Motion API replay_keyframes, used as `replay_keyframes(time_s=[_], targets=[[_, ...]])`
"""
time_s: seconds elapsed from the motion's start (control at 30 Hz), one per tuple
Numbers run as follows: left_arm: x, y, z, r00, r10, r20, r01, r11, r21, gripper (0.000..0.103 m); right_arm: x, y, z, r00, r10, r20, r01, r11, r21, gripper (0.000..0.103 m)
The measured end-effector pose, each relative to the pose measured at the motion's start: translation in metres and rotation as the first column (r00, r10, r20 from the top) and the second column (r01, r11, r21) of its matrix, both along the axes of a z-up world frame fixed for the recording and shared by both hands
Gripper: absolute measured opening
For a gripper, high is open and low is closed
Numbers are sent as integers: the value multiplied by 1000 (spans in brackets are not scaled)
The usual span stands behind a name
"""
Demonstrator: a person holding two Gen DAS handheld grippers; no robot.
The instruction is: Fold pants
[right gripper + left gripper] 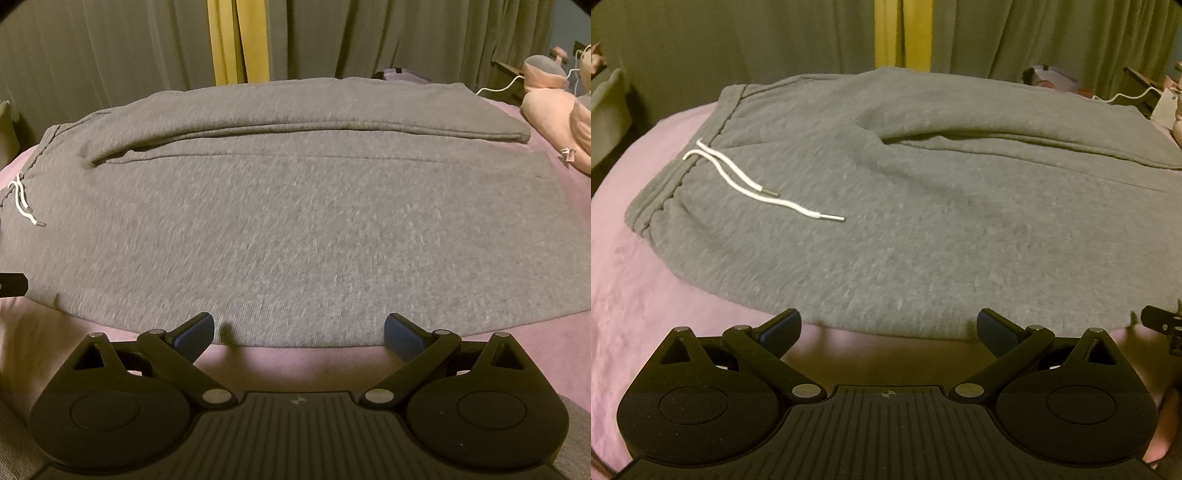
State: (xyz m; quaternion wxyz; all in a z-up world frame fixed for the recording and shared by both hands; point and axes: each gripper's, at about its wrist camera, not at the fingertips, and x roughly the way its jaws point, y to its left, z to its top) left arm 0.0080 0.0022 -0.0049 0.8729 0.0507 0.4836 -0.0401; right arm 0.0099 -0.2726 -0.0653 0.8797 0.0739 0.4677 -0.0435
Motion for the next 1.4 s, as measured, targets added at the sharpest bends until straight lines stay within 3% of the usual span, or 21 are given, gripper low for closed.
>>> replay_keyframes(time_s=[0.43,0.83,0.93,1.03,1.2,1.4], targets=[[1,-7,-2,999,-34,-6,34,999,11,103,6,-3,-8,999,0,-36,0,1000,14,99],[10,-13,-11,996,-59,-65,60,998,1,103,13,-11,-15,998,-19,-60,23,998,60,99],[9,-11,-2,999,-45,-27,45,999,-15,103,13,-16,-9,1000,-9,-28,12,995,99,99],[20,-7,11,1000,7,10,-7,999,-46,103,22,-28,-6,1000,-19,-11,20,995,94,99],[64,-10,38,991,112,79,-102,988,-116,103,52,-63,-24,988,-129,-82,138,984,116,99],[137,-16,40,953,285,109,-257,943,-212,103,66,-65,-33,980,-180,-79,185,981,52,99]])
